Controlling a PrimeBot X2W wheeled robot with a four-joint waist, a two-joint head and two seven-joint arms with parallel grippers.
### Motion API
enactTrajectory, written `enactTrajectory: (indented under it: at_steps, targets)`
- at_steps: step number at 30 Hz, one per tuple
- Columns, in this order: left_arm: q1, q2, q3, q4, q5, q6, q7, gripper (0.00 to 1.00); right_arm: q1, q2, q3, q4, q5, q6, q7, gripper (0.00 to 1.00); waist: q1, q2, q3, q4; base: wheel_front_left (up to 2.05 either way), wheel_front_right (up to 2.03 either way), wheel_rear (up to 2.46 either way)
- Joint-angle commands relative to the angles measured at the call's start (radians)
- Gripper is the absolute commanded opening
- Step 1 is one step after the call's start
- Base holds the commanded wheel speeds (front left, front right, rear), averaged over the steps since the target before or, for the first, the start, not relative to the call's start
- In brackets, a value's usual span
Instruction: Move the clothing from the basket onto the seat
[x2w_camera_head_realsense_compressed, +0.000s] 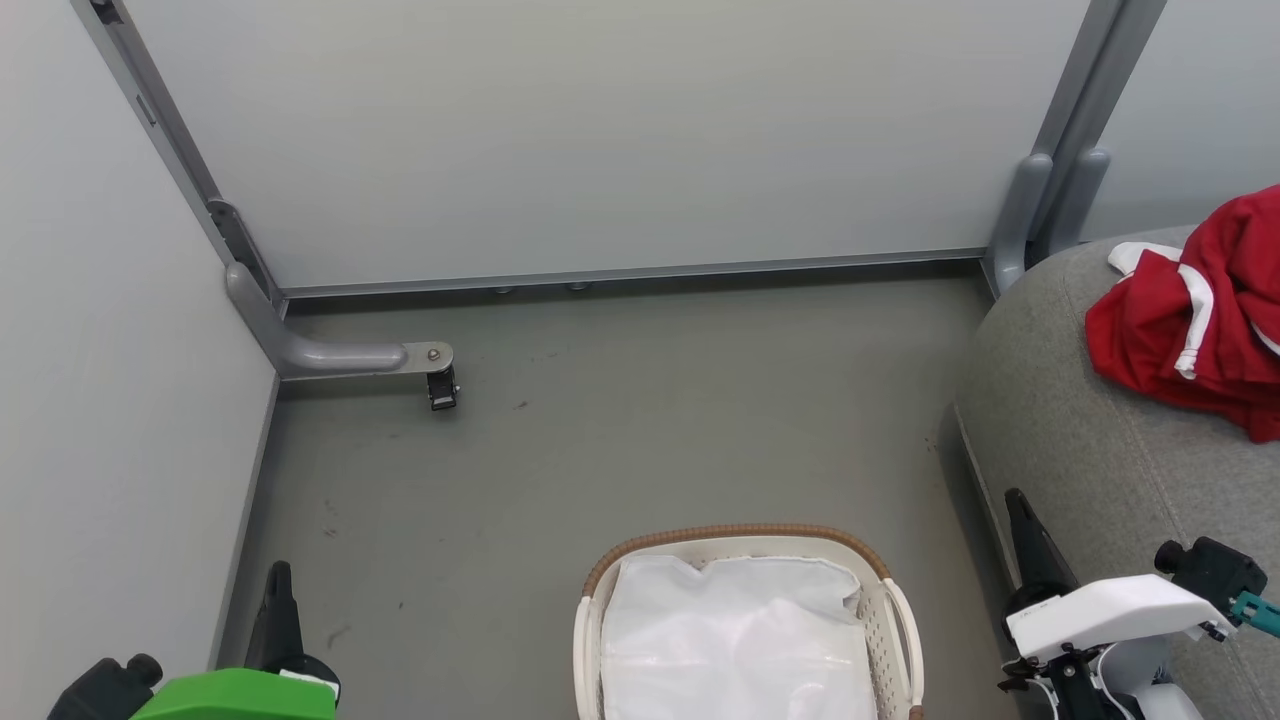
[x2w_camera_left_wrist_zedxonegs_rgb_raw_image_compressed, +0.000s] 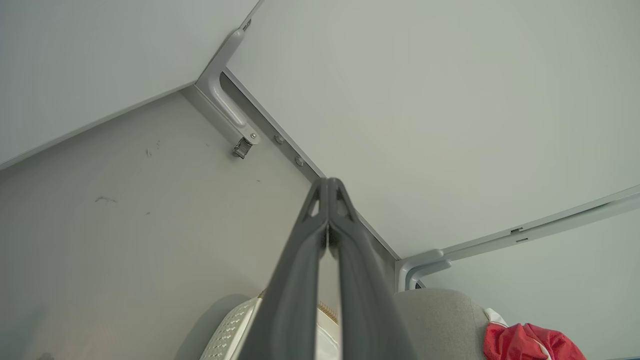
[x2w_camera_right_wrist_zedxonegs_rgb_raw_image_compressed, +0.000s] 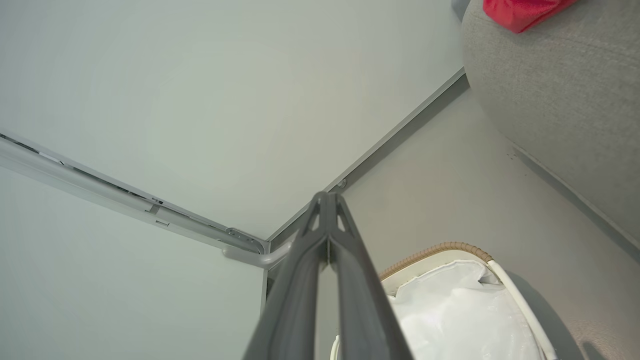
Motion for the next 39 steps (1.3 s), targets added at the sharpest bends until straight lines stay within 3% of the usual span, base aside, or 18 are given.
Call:
enactTrajectory:
  at_steps: [1, 39]
  targets:
    - [-0.031, 0.004, 0.006, -0.011, -0.03, -0.005, 0.008, 0.0, -0.024, -0.006, -0.007, -0.017, 0.032, -0.001, 0.007, 0.0, 0.0, 0.0043, 0.0, 0.0, 0.0, 0.0, 0.0]
    - [-0.105, 0.005, 0.038, -0.008, -0.384, -0.018, 0.114, 0.0, -0.031, -0.008, -0.058, -0.048, 0.417, -0.001, 0.112, 0.0, 0.0, 0.0078, 0.004, 0.004, 0.0, 0.0, 0.0]
